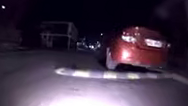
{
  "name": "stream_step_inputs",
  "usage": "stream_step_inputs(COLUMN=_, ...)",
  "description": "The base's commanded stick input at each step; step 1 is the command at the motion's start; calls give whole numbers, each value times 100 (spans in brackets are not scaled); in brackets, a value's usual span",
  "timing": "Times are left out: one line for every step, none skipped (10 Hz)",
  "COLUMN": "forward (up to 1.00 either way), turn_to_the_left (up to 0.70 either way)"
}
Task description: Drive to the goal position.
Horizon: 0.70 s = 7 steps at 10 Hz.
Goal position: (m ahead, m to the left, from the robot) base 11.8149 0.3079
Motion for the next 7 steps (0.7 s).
stream_step_inputs(forward=45, turn_to_the_left=0)
stream_step_inputs(forward=45, turn_to_the_left=0)
stream_step_inputs(forward=45, turn_to_the_left=0)
stream_step_inputs(forward=45, turn_to_the_left=0)
stream_step_inputs(forward=45, turn_to_the_left=0)
stream_step_inputs(forward=45, turn_to_the_left=0)
stream_step_inputs(forward=45, turn_to_the_left=0)
